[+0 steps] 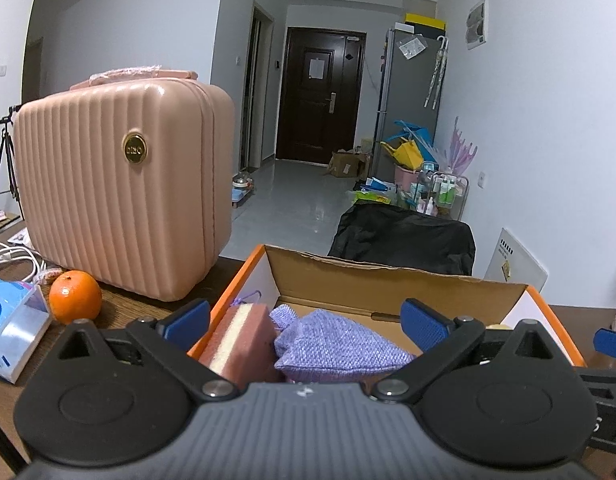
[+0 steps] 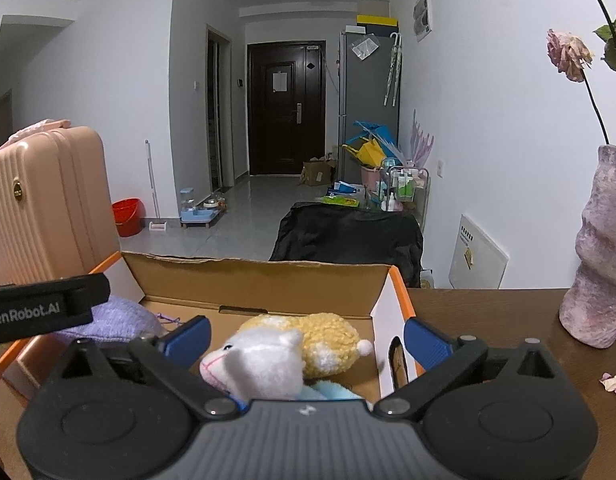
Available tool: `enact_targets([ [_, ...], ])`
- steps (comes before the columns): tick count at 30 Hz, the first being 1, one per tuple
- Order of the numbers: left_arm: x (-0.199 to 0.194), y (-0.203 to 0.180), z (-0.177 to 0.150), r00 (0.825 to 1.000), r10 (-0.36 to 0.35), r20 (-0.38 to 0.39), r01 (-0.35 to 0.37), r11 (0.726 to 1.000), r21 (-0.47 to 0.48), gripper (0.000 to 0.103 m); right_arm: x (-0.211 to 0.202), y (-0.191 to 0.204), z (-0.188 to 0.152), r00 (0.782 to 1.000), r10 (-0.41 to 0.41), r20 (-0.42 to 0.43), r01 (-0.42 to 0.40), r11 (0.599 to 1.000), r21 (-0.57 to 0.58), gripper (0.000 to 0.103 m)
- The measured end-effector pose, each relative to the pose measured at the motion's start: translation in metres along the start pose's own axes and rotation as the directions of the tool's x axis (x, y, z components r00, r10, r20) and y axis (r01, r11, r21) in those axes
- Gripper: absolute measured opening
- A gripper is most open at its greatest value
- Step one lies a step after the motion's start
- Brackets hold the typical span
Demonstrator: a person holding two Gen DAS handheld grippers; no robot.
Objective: Organize soft objects
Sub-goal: 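Open both tools to drop the pouch and lamb plush into the box, then move both tools back from the box toward the remaining items on the table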
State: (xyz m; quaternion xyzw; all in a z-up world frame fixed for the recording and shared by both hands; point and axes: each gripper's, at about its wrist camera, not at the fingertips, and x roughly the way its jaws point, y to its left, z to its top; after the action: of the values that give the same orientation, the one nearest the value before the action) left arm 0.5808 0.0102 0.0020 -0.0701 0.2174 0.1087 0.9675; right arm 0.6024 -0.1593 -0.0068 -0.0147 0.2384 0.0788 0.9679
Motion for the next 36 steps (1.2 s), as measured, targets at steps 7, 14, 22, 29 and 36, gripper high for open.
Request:
enact_targets([
  [7,-0.015,0.001,-0.005,1.0,-0.007,0.015,0.007,1.0,0.029,0.103,-0.015,-0.001,-0.005,1.0,0.006,-0.005,-0.006,1.0,-0.006,0.103],
  [14,-0.032,0.005,-0.013,1.0,-0.013,0.02,0.012,0.999,0.052,0.103,-0.028,0.001,-0.012,1.0,0.01,-0.005,-0.01,1.0,-0.01,0.103],
  [22,-0.057,0.008,-0.021,0.999,-0.03,0.024,0.028,0.996,0.082,0.103,-0.051,0.0,-0.028,1.0,0.002,-0.01,-0.002,1.0,-0.001,0.103],
  [29,-0.076,0.016,-0.031,0.999,-0.046,0.016,0.044,0.994,0.097,0.103,-0.075,-0.004,-0.039,1.0,-0.013,-0.012,0.013,1.0,0.028,0.103],
  [36,-0.097,0.023,-0.044,0.999,-0.05,0.021,0.047,0.992,0.117,0.103,-0.097,-0.002,-0.049,1.0,-0.024,-0.006,0.024,0.999,0.047,0.103],
])
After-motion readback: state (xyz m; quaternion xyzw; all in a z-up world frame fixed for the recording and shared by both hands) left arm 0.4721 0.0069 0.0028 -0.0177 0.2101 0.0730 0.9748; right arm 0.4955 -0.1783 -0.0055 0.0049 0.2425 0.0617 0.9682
